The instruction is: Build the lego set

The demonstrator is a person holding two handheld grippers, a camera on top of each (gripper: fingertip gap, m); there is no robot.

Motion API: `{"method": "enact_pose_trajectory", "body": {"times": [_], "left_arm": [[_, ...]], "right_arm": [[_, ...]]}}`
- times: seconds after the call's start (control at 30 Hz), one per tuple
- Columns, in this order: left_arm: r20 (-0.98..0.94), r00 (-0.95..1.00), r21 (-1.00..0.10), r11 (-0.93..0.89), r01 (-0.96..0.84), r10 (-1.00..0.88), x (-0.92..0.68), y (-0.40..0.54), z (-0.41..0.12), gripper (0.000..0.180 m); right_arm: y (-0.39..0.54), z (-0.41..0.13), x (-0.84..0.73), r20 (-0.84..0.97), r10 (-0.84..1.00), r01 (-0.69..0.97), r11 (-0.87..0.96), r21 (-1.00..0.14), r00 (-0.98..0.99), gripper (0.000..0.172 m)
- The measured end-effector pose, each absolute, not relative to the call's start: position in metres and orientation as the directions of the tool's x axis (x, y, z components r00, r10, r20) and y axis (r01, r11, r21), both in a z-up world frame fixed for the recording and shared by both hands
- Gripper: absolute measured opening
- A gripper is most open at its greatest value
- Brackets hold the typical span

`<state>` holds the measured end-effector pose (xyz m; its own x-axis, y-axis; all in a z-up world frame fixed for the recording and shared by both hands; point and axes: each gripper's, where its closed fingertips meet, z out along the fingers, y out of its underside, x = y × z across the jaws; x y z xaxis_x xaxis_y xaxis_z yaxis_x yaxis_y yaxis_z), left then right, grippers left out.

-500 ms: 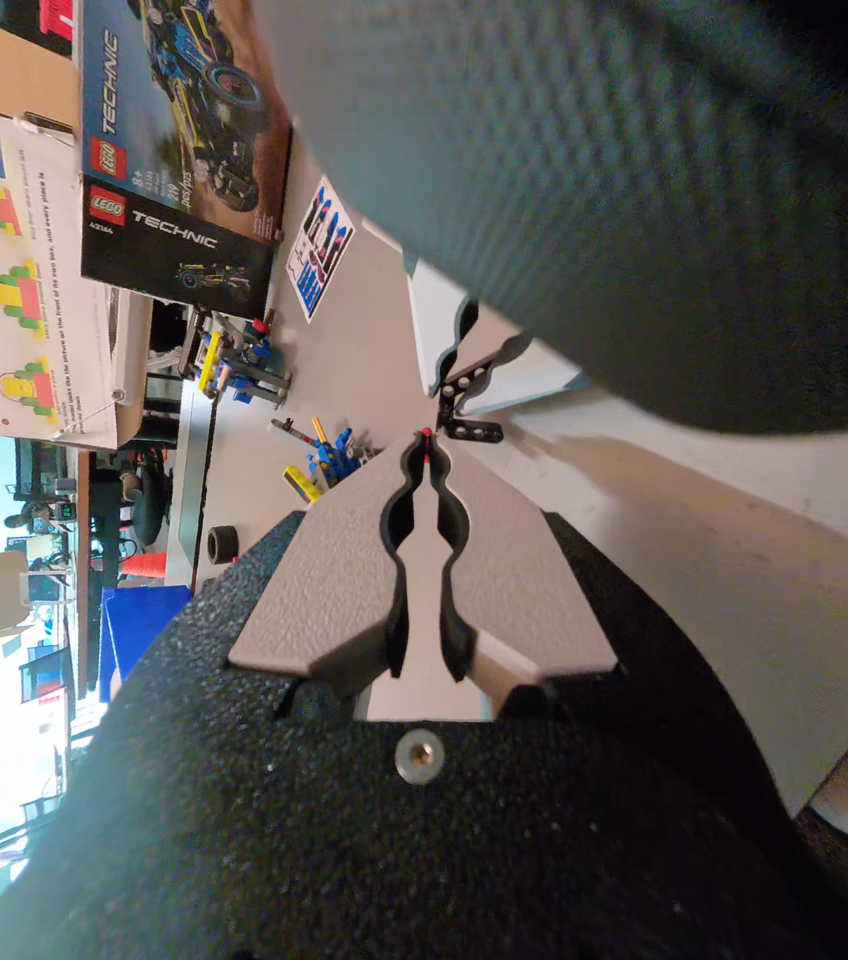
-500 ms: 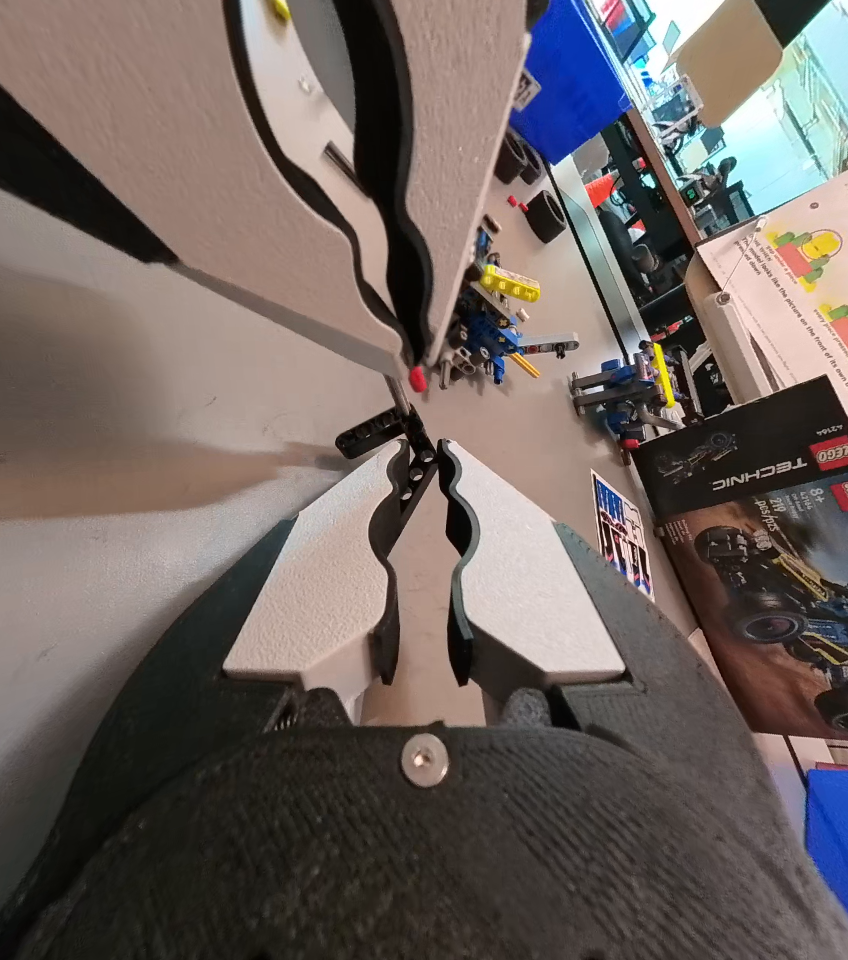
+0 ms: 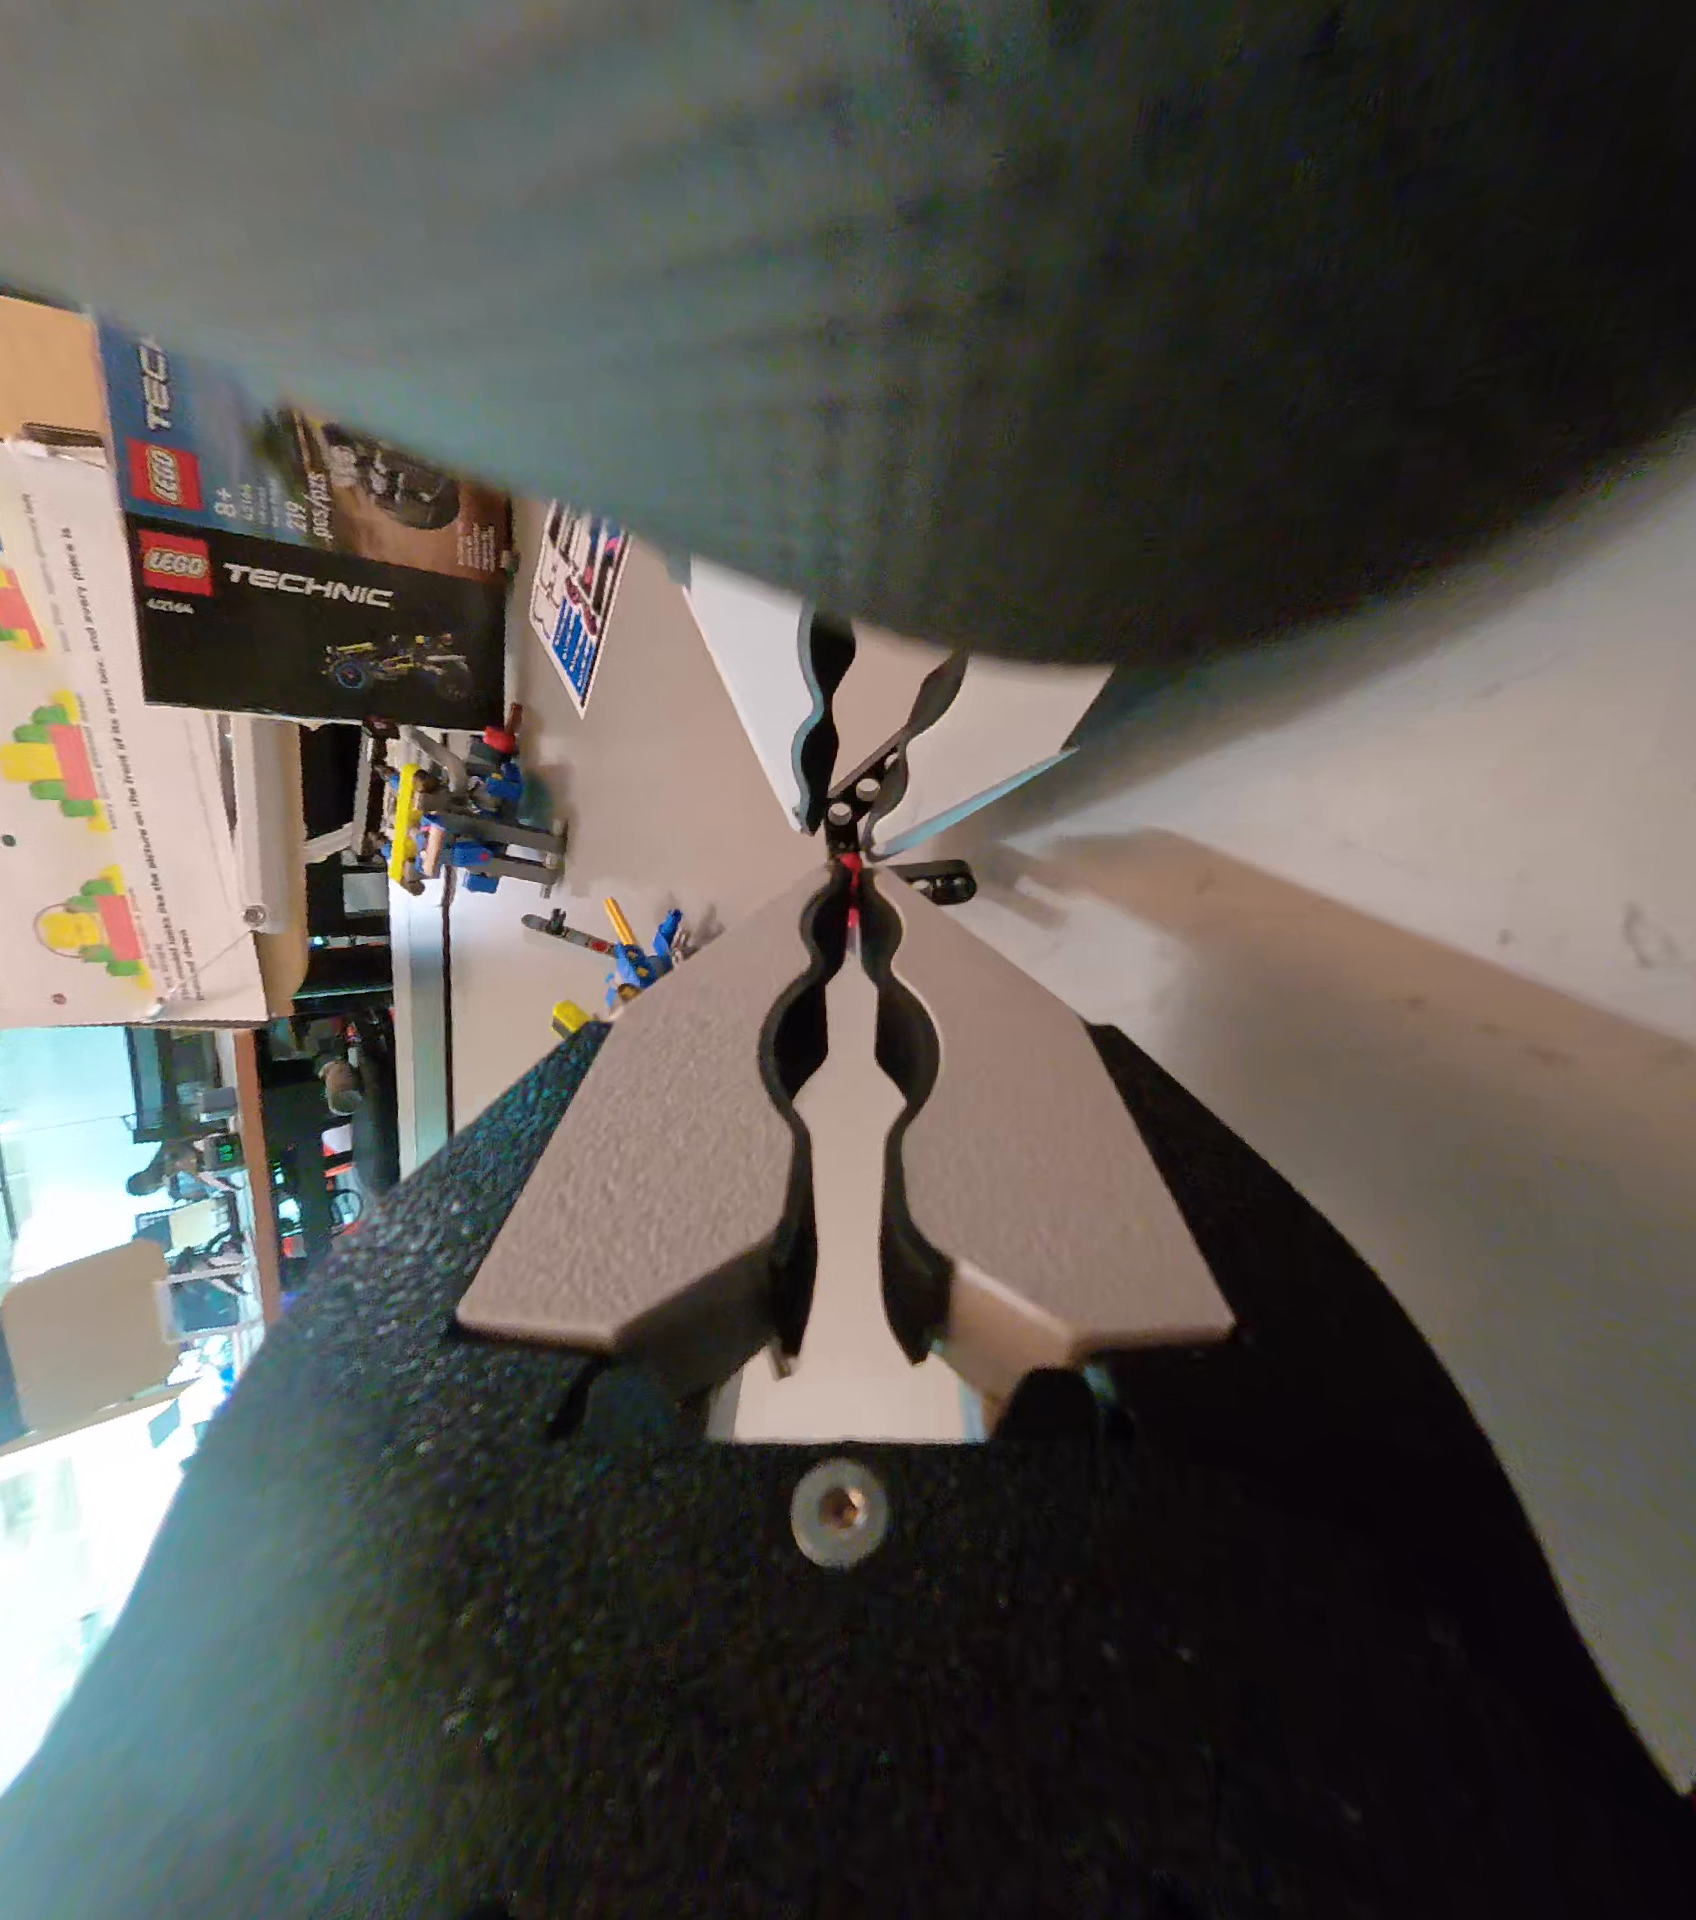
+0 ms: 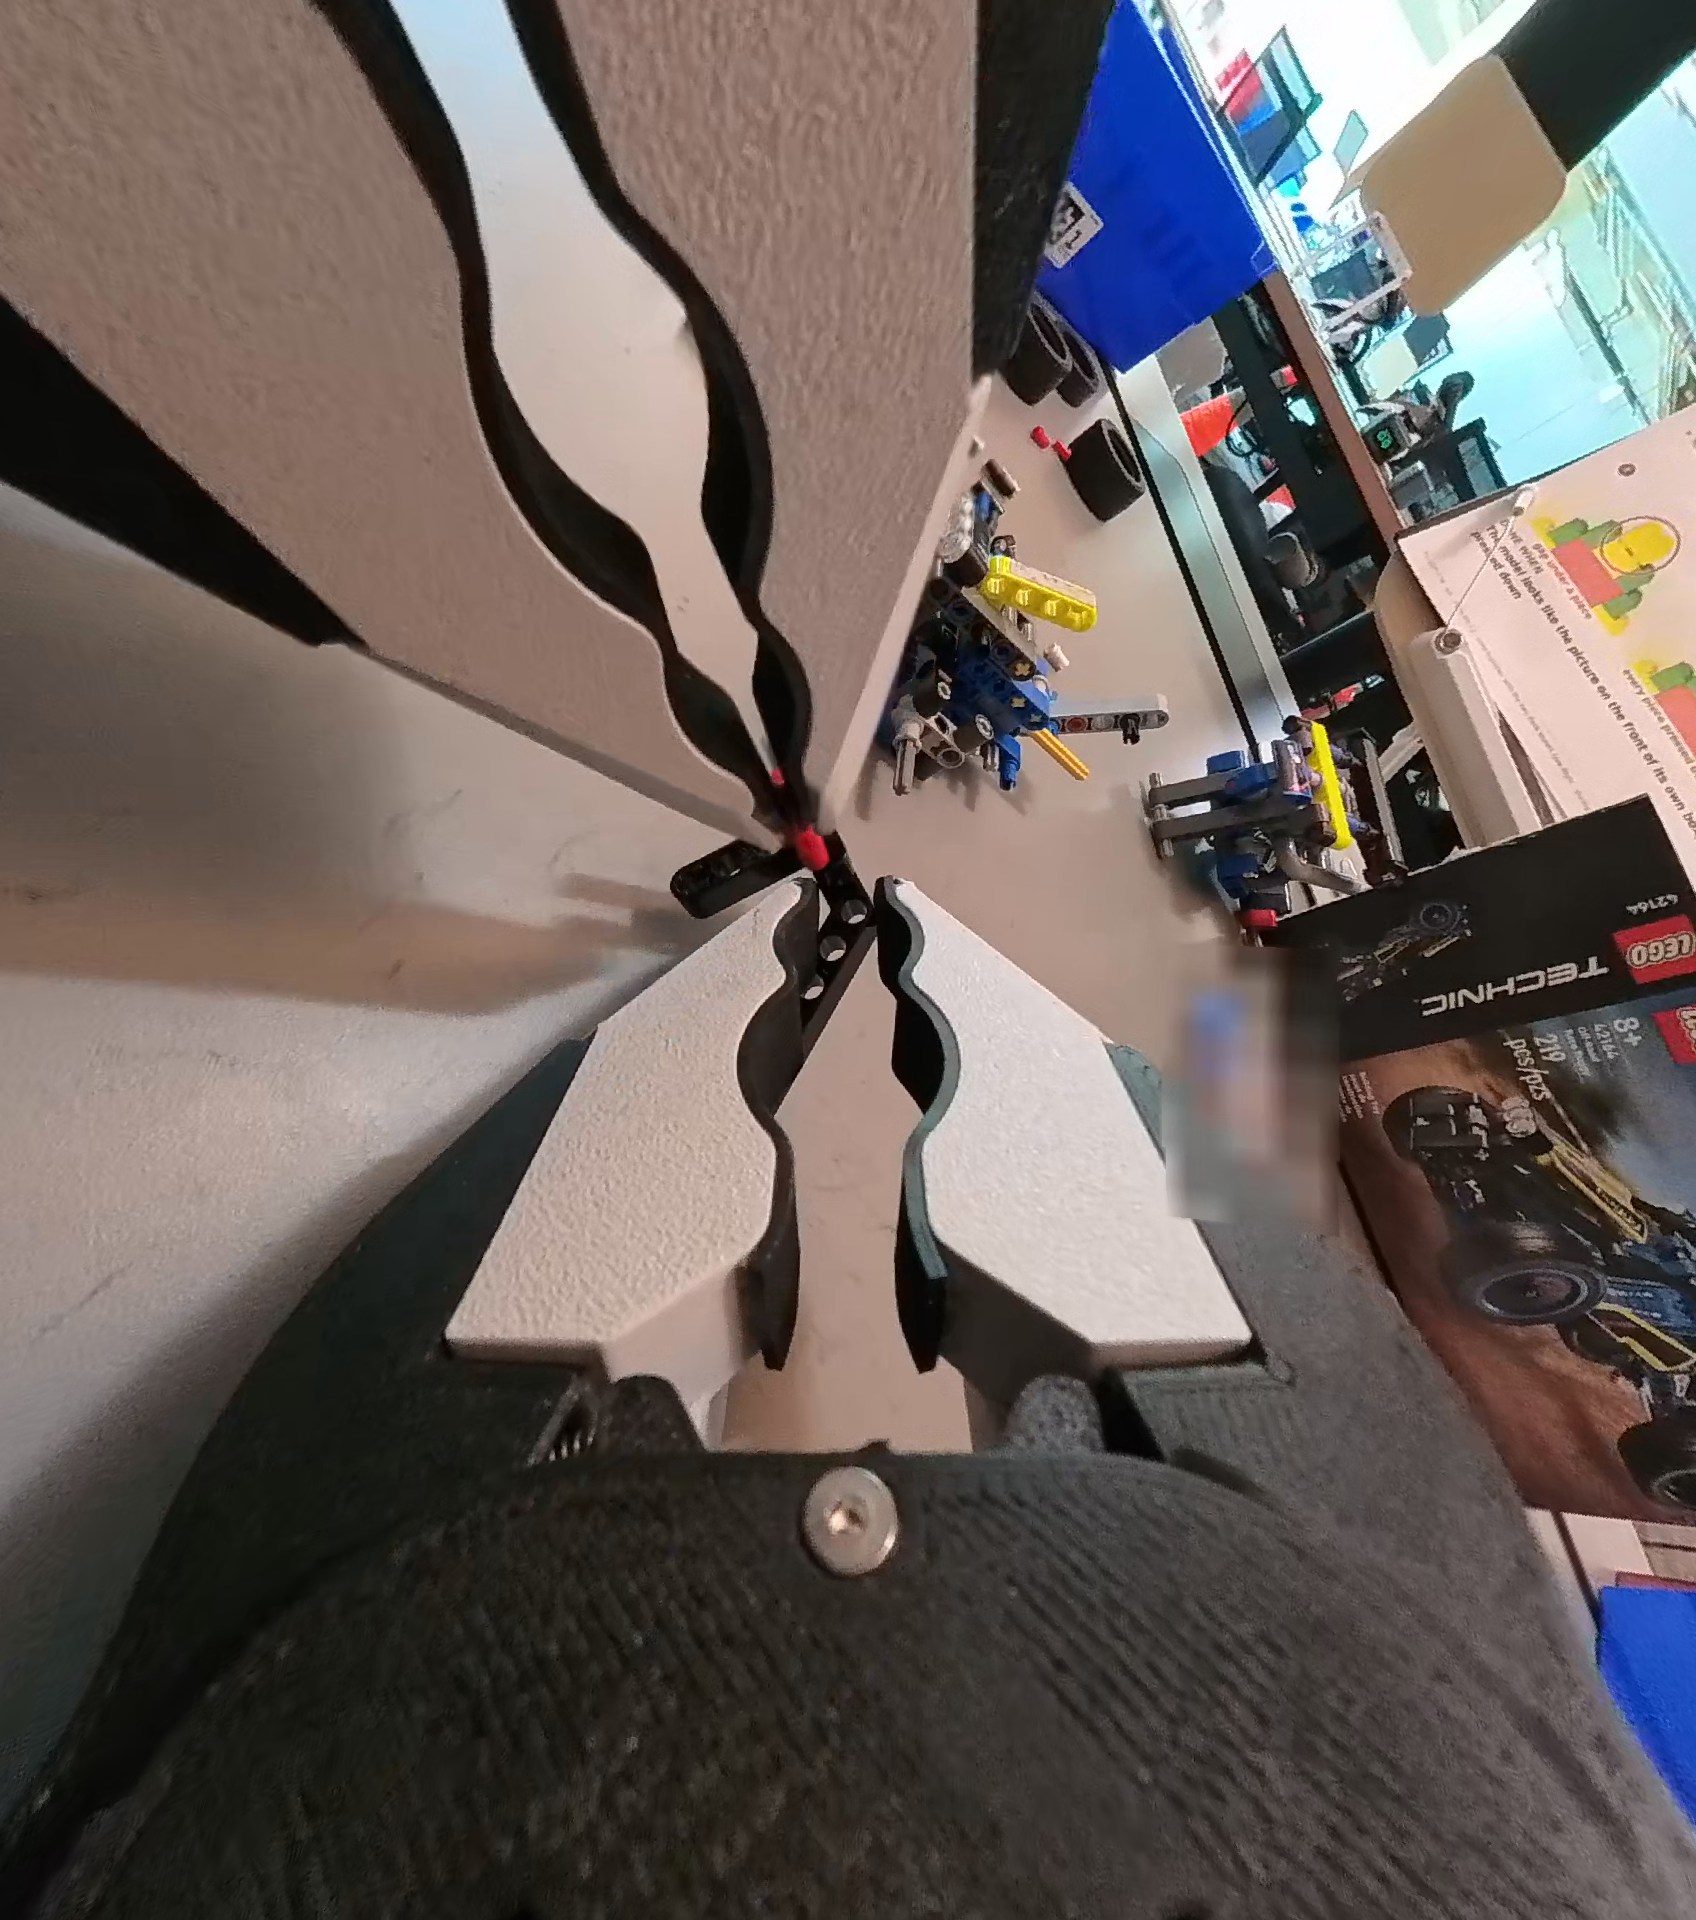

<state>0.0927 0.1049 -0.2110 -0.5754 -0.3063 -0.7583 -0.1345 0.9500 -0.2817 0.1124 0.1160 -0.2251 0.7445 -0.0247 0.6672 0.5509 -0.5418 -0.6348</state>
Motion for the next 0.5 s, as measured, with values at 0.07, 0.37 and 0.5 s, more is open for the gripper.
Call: {"method": "enact_pose_trajectory", "body": {"times": [0.07,0.37,0.5], "left_arm": [[-0.760,-0.574,-0.279,0.950,-0.136,-0.306,0.0935,0.1061,-0.2106,0.000],[-0.744,-0.587,-0.299,0.944,-0.137,-0.320,0.0944,0.1059,-0.2117,0.000],[-0.729,-0.600,-0.327,0.938,-0.120,-0.330,0.0935,0.1032,-0.2137,0.000]], "right_arm": [[0.1157,-0.2249,0.1130,0.667,-0.027,0.550,-0.542,-0.635,0.744,0.008],[0.1164,-0.2267,0.1118,0.672,-0.011,0.560,-0.543,-0.627,0.741,0.009],[0.1166,-0.2272,0.1109,0.681,-0.005,0.570,-0.542,-0.617,0.732,0.009]]}}
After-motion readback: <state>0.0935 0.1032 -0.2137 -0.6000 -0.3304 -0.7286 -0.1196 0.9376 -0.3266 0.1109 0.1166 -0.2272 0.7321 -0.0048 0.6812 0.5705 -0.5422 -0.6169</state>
